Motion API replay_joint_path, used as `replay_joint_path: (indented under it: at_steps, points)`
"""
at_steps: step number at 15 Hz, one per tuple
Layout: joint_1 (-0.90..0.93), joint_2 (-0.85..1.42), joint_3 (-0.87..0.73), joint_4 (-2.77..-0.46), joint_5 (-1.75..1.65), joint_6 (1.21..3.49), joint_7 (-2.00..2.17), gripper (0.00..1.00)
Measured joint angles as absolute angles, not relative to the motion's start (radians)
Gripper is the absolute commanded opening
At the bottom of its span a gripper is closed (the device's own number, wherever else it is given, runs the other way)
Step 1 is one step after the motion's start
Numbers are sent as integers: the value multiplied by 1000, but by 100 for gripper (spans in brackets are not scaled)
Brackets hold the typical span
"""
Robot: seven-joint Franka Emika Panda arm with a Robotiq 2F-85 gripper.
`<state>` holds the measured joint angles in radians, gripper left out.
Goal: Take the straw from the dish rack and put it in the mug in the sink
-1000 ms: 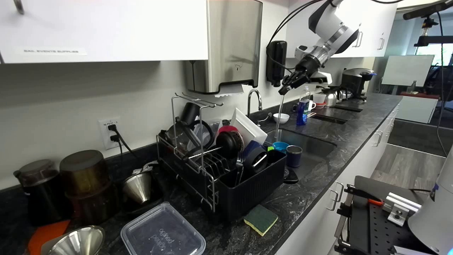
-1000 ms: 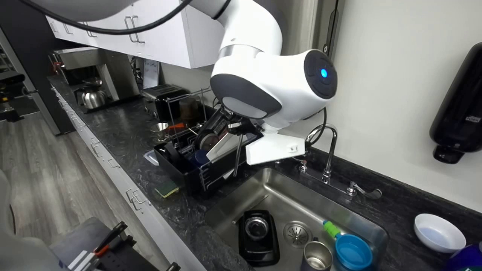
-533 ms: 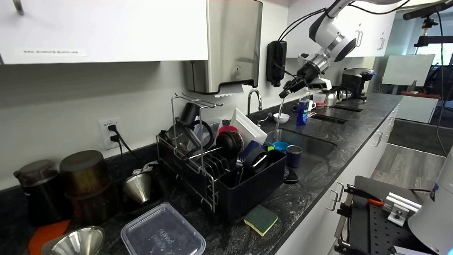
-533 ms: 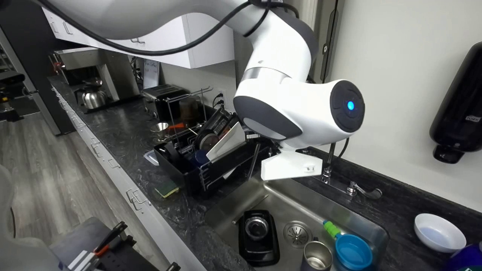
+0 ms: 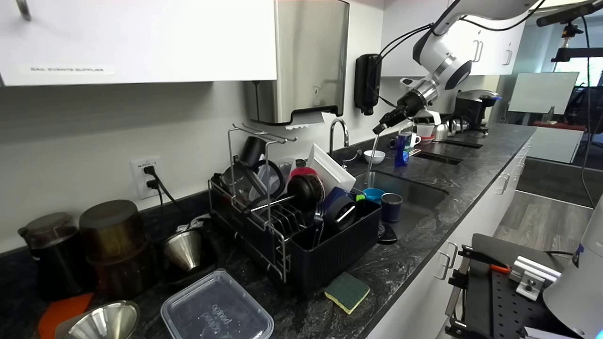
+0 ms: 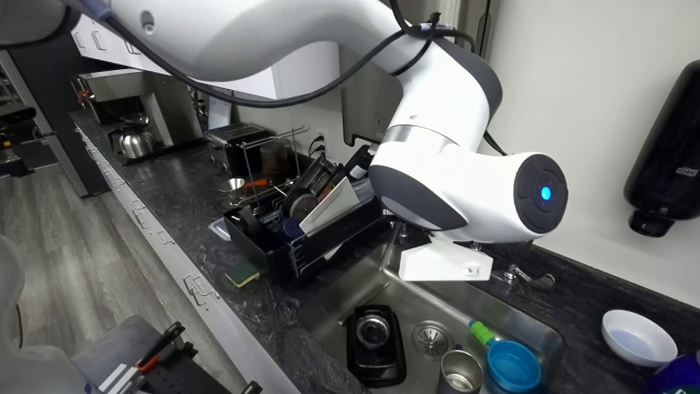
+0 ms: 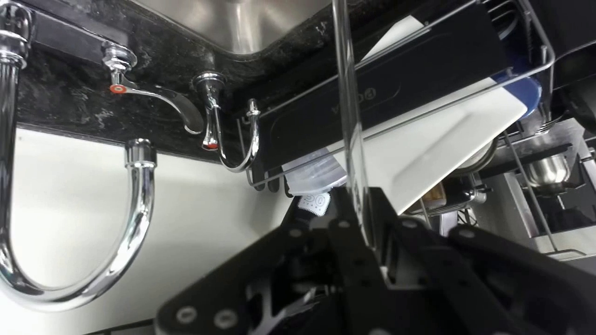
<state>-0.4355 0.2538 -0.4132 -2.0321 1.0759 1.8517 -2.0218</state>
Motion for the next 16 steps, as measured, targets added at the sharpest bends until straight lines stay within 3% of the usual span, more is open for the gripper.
replay_joint_path:
  at_steps: [15, 16]
  points:
    - [-492, 378, -411, -1918, 1102, 1868, -1932, 3]
    - [-493, 381, -410, -1917, 1110, 1871, -1928, 13]
